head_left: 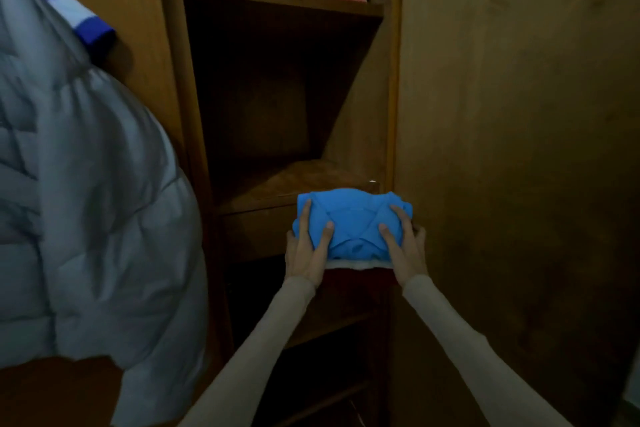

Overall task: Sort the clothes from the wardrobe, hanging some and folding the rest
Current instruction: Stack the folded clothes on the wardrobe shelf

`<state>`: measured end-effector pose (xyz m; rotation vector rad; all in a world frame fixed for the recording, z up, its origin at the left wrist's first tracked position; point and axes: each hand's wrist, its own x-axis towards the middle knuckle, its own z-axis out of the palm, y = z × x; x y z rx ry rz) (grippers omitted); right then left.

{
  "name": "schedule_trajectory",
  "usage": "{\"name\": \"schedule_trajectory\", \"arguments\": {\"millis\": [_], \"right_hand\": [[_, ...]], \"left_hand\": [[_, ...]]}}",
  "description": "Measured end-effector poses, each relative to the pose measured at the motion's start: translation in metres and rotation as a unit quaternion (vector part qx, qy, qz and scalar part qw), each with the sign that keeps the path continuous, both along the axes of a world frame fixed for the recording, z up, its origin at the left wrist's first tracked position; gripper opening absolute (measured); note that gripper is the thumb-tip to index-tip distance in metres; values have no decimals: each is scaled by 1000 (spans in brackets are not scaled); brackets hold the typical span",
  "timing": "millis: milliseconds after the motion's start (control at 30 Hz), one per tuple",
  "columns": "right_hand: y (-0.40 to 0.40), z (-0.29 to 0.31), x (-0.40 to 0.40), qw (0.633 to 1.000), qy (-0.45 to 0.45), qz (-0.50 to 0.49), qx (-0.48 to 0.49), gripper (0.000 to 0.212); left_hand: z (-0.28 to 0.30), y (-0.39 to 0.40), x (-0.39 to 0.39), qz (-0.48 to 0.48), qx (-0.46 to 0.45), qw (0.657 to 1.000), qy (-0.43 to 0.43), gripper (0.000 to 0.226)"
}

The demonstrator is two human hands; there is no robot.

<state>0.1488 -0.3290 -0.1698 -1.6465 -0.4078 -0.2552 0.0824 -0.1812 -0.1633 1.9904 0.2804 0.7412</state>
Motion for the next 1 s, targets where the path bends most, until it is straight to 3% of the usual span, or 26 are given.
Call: {"name": "schedule_trajectory", "arguments": {"millis": [567,833,1000], "right_hand": [[131,92,142,990,-49,130,2,44],[184,84,191,981,-23,188,-49,45],[198,84,201,983,-2,157,-97,44]], "left_hand": [[79,115,113,160,44,985,-46,60],[67,153,147,239,30,970,12,58],[68,157,159,290,35,956,39,55]]}}
